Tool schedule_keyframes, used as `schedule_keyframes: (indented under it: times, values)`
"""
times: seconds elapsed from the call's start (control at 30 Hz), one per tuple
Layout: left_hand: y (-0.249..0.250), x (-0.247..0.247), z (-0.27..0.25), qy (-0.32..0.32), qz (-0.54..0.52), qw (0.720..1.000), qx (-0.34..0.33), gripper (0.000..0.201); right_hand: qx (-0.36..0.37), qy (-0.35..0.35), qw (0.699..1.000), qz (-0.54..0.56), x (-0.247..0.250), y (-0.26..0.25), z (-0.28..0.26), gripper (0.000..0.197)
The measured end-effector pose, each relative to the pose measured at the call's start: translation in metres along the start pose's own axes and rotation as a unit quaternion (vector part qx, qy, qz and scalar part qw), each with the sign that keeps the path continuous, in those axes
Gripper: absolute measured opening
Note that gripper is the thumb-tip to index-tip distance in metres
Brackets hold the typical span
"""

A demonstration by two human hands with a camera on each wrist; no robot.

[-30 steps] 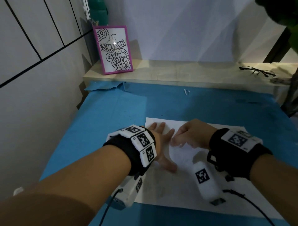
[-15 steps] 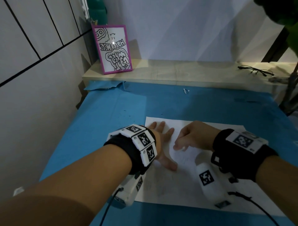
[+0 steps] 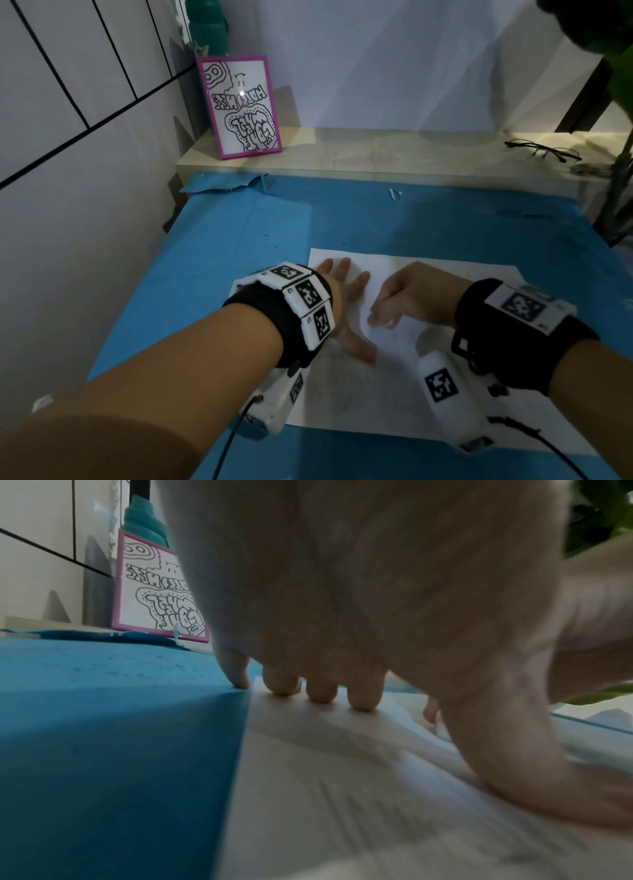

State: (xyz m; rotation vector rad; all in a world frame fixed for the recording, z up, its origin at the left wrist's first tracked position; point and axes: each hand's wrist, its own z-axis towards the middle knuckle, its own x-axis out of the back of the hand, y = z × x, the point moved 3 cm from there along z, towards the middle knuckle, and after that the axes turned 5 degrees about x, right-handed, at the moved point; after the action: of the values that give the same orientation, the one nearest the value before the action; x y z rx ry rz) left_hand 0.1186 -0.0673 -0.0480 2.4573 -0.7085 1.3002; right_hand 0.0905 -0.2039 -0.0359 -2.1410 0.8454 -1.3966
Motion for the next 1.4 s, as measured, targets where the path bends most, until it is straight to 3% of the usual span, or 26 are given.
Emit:
schedule_keyframes:
  times: [0.13, 0.27, 0.4, 0.5, 0.63, 0.77, 0.87, 1.0, 1.13, 1.27, 1.4]
  values:
    - [0.001, 0.003, -0.004, -0.003, 0.0, 1.0, -0.003, 0.119, 0.016, 0.08, 0.997, 0.012, 0.012, 0.005, 0.005, 0.011]
    - [0.003, 0.003, -0.005, 0.002, 0.003, 1.0, -0.003, 0.117, 0.0, 0.009, 1.0, 0.001, 0.006, 0.005, 0.001, 0.007]
    - [0.002, 0.003, -0.004, -0.007, 0.0, 1.0, -0.001, 0.118, 0.004, 0.076, 0.997, 0.028, 0.014, 0.013, 0.003, 0.008]
    - [0.002, 0.004, -0.004, -0.008, 0.0, 1.0, 0.0, 0.118, -0.009, 0.0, 1.0, 0.018, 0.004, 0.012, -0.002, 0.009]
    - [0.005, 0.004, -0.006, -0.009, 0.003, 1.0, 0.003, 0.118, -0.001, 0.087, 0.995, 0.039, 0.017, 0.018, 0.0, 0.006]
    - [0.005, 0.005, -0.009, -0.008, 0.005, 1.0, 0.003, 0.117, -0.019, 0.004, 0.999, 0.026, 0.01, 0.014, -0.005, 0.008]
    - [0.006, 0.006, -0.008, -0.007, -0.002, 1.0, 0.003, 0.117, -0.011, 0.077, 0.996, 0.044, 0.018, 0.019, -0.001, 0.013]
    - [0.004, 0.004, -0.007, -0.012, -0.002, 1.0, 0.002, 0.117, -0.025, 0.02, 0.999, 0.021, 0.013, 0.017, -0.004, 0.008]
    - [0.003, 0.004, -0.004, -0.011, -0.003, 1.0, -0.001, 0.118, -0.027, 0.085, 0.995, 0.052, 0.021, 0.023, -0.002, 0.007]
    - [0.003, 0.004, -0.005, -0.011, -0.004, 1.0, -0.002, 0.118, -0.042, 0.036, 0.997, 0.045, 0.017, 0.023, -0.006, 0.006]
    - [0.002, 0.003, -0.003, -0.016, -0.004, 1.0, 0.001, 0.119, -0.027, 0.073, 0.995, 0.063, 0.021, 0.024, -0.003, 0.011]
